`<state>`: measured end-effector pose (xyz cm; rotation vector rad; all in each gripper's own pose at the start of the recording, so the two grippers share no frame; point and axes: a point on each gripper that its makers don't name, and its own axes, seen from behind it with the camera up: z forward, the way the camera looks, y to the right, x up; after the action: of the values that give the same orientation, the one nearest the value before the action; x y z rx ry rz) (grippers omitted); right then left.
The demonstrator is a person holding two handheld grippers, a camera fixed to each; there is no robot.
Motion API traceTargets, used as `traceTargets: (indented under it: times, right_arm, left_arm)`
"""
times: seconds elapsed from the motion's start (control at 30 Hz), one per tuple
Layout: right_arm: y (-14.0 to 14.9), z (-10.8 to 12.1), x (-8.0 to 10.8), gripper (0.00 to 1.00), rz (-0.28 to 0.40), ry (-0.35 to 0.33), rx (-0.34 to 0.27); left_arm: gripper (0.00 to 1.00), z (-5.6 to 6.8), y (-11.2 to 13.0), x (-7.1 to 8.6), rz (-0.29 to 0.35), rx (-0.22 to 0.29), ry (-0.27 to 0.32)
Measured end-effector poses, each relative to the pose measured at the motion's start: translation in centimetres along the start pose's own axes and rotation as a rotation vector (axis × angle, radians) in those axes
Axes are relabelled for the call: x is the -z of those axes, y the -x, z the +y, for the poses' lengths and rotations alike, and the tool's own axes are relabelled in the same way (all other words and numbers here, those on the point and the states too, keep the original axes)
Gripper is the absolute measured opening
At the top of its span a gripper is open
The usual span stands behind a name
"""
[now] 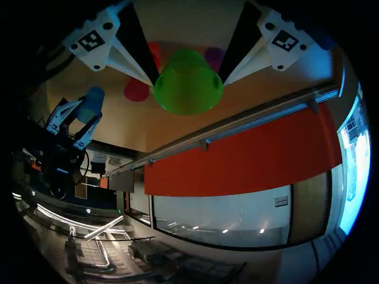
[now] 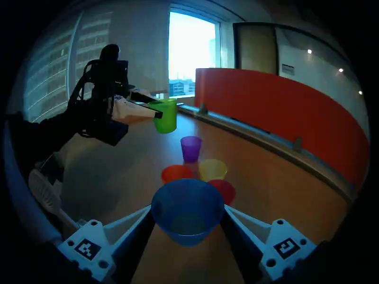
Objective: Pour water
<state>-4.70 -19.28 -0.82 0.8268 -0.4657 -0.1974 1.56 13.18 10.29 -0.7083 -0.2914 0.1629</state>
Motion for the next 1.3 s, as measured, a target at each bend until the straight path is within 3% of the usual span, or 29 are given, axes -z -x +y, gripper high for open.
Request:
traceTargets:
  times: [0.3, 0.7, 1.0, 1.3]
  right_arm:
    - [-1.4, -0.2, 0.9, 0.90, 0.032, 0.010, -0.004]
    - [-3.7, 0.2, 1.9, 0.90, 0.092, 0.024, -0.011]
    - [-5.6, 0.4, 2.2, 0.90, 0.151, 0.030, 0.001]
    - [-8.6, 0.9, 2.5, 0.90, 0.258, 0.053, 0.010]
  left_arm:
    - [0.87, 1.0, -2.2, 0.8, 0.071, 0.000, -0.003]
    - [0.86, 2.4, -5.3, 1.9, 0.183, 0.051, 0.005]
    - [0.87, 3.2, -5.8, 2.3, 0.198, 0.049, 0.011]
    - [0.87, 3.9, -6.1, 2.4, 0.204, 0.043, 0.022]
